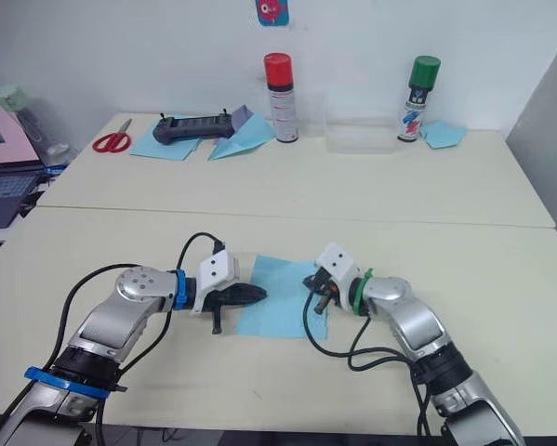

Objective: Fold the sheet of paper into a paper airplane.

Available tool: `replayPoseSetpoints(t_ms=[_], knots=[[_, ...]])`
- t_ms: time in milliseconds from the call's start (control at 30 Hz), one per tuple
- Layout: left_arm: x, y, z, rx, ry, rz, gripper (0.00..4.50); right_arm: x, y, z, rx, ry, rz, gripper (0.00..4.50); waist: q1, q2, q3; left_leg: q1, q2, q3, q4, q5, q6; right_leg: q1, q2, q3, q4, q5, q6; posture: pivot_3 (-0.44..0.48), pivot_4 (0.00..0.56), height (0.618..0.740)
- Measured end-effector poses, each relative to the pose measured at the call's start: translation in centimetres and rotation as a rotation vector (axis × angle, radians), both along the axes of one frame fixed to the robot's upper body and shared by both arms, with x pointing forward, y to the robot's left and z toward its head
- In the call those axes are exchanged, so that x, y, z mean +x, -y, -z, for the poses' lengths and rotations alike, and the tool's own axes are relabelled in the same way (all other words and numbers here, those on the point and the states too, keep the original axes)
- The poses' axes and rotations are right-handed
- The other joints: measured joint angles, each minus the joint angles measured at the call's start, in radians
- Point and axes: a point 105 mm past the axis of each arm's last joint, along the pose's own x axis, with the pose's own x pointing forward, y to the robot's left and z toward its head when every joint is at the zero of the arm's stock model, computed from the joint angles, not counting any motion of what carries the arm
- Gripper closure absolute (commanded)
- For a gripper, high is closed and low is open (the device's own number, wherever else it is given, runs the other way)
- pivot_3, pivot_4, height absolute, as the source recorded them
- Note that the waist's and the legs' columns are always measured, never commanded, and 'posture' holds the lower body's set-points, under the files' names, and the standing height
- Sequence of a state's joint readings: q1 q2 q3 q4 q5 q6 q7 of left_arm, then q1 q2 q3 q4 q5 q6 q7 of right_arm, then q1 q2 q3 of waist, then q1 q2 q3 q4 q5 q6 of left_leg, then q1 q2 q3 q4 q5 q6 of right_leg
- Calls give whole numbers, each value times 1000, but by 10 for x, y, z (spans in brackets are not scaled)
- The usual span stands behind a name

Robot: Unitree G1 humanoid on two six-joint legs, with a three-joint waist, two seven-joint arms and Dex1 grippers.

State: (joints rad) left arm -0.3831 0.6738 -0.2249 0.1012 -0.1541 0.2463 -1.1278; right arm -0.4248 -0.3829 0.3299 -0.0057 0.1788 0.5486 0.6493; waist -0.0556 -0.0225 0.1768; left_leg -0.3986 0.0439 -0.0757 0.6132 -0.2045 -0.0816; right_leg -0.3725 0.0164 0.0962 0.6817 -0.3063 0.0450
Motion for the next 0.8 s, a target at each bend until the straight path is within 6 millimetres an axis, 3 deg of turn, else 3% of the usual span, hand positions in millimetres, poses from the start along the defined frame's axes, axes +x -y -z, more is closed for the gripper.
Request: replayPoseSetpoints(t_ms=[200,467,567,800], knots=[[0,0,1,1,4,12,4500,2,29,-7,-5,31,41,4439,0,0,-1,0,0,0,0,0,0,0,0,0,0,0,0,0,150,740],[1,0,0,2,8,21,4500,-10,-6,-49,234,115,-93,4439,1,0,0,-1,0,0,0,0,0,-1,0,0,0,0,0,0,150,740],[2,0,0,2,9,22,4500,-14,-15,-43,218,97,-128,4439,1,1,0,-1,0,0,0,0,0,-1,0,0,0,0,0,0,150,740],[2,0,-2,1,5,18,4500,-30,-26,4,69,-43,-182,4439,2,0,0,-1,0,0,0,0,0,-1,0,0,0,0,0,0,150,740]])
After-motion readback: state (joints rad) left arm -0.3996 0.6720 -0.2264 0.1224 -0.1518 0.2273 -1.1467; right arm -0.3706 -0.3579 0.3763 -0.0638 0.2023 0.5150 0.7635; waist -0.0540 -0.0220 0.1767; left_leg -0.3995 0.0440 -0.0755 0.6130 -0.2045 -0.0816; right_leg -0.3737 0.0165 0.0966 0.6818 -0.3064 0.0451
